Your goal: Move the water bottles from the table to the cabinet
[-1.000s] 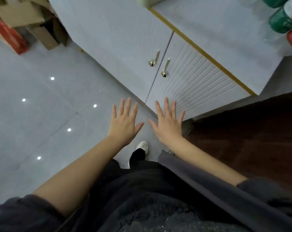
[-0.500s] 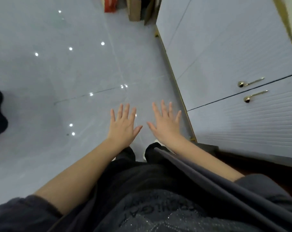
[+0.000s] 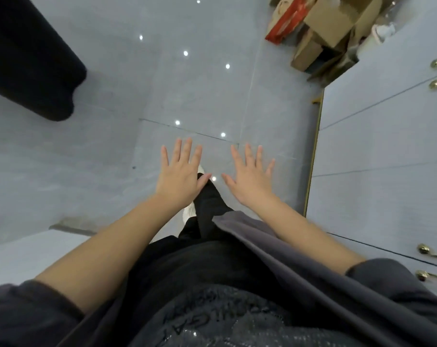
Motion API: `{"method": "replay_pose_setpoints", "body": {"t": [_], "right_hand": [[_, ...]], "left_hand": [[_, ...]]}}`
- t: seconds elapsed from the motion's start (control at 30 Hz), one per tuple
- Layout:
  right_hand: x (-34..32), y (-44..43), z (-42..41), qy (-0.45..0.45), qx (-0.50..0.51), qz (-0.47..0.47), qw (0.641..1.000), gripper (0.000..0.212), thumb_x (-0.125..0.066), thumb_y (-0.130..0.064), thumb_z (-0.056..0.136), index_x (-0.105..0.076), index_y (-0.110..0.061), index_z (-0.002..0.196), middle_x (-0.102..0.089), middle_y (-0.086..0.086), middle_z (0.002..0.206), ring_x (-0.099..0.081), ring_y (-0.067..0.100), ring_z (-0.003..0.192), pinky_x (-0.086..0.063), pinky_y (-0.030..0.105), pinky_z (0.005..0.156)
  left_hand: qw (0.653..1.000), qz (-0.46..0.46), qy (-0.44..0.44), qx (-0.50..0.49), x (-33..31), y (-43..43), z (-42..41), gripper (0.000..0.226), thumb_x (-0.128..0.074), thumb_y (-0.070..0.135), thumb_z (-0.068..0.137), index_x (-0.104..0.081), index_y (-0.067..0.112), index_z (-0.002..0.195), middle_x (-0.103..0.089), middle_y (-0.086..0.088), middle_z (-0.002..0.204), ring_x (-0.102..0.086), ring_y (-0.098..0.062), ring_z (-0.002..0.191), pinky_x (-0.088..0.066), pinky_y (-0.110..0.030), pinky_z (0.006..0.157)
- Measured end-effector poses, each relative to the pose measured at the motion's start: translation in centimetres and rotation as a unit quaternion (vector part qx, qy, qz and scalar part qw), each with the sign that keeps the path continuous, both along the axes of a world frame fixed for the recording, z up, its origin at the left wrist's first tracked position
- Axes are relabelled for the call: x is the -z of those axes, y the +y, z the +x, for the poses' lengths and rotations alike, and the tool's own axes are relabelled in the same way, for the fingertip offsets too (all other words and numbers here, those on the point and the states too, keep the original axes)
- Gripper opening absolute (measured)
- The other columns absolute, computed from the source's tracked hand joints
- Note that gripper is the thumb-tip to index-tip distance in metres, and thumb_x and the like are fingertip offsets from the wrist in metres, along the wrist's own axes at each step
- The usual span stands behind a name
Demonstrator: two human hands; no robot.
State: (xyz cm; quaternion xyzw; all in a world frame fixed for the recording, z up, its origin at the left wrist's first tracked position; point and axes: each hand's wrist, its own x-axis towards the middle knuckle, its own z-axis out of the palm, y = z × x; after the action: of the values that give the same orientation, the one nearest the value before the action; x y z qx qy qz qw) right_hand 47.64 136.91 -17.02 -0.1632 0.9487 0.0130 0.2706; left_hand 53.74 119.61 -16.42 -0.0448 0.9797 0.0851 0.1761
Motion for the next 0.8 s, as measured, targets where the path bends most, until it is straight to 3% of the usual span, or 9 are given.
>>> {"method": "replay_pose_setpoints", "body": {"t": [0.5,0.8], "right_hand": [[1.3,-19.5,-14.3,-0.031,-0.269,0.015,0.963,0.077,-0.036,-0.062,0.096,0.000,-0.031,0.157,0.009,0.009,0.166,0.015,0.039,0.150,0.004,0.069,0.112],[1.3,-32.4,-14.2,-0.011,-0.305,0.008,0.952,0.077,-0.035,-0.062,0.096,0.002,-0.033,0.157,0.008,0.008,0.166,0.014,0.038,0.150,0.002,0.068,0.114]], "left_hand": [[0.975,-0.004,-0.037,-0.221,0.7,-13.6,-6.9,0.073,-0.026,0.057,0.098,-0.005,0.016,0.155,0.002,-0.011,0.162,0.006,-0.031,0.149,0.001,-0.055,0.117],[0.964,0.011,-0.010,-0.267,1.4,-25.5,-5.6,0.074,-0.029,0.057,0.096,-0.013,0.014,0.154,-0.007,-0.015,0.162,0.000,-0.033,0.149,-0.003,-0.056,0.117]]}}
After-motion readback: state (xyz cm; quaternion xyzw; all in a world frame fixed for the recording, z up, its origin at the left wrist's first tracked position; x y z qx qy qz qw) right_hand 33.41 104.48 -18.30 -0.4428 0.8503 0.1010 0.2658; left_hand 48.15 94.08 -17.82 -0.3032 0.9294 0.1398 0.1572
